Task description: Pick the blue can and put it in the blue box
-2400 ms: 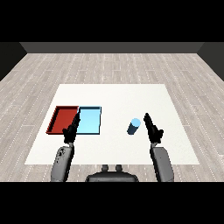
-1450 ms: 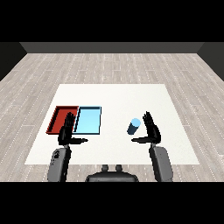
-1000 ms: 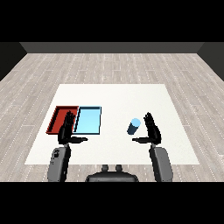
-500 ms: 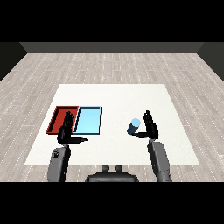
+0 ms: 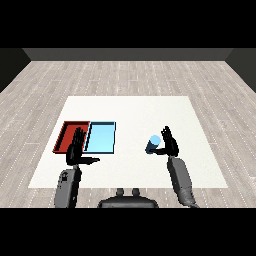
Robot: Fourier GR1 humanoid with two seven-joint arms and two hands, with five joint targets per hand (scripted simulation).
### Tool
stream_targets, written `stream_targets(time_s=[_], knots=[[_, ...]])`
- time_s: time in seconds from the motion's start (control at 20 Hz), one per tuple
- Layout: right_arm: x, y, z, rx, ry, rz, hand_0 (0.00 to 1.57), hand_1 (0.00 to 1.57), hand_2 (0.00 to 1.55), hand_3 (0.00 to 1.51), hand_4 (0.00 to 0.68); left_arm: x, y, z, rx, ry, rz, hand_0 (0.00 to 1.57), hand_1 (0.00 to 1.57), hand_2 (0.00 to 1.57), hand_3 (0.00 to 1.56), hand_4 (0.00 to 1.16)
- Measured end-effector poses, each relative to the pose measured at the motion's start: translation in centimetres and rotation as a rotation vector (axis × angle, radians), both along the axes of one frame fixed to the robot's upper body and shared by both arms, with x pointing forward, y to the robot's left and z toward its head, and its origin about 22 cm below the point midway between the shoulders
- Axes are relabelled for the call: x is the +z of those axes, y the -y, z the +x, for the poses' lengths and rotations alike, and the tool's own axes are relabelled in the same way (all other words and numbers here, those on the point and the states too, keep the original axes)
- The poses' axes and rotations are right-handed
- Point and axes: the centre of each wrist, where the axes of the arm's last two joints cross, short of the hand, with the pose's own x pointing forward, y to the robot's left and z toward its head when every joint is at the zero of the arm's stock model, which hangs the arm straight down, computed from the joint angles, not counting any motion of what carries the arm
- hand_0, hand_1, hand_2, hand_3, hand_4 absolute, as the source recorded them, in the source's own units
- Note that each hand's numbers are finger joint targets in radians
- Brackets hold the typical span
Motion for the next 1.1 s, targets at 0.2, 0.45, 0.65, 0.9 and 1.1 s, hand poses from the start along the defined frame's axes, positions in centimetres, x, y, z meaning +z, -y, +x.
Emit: stream_targets(time_s=[0.2,0.45,0.65,0.9,1.1], knots=[[-1.6,-1.3,0.8,0.005,-0.014,0.025,0.0,0.0,0.0,0.0,0.0,0.0,-0.4,-0.1,0.003,0.005,-0.001,0.0,0.0,0.0,0.0,0.0],[-2.1,-2.4,1.7,0.005,-0.047,0.048,0.0,0.0,0.0,0.0,0.0,-0.2,0.2,-0.4,0.001,0.009,-0.001,0.0,0.0,0.0,0.0,0.0],[-2.3,-3.1,1.5,0.004,-0.057,0.051,0.0,0.0,0.0,0.0,0.0,-0.6,0.0,-0.1,0.008,0.003,0.005,0.0,0.0,0.0,0.0,0.0],[-2.7,-3.8,2.5,-0.007,-0.06,0.05,0.4,0.4,0.88,0.91,0.0,-0.1,-0.5,-0.5,0.009,0.001,0.003,0.0,0.0,0.0,0.0,0.0],[-2.8,-4.3,2.8,-0.085,-0.052,0.012,1.5,1.5,1.48,1.43,0.599,0.1,-0.5,-0.5,0.005,0.0,-0.001,0.0,0.0,0.0,0.0,0.0]])
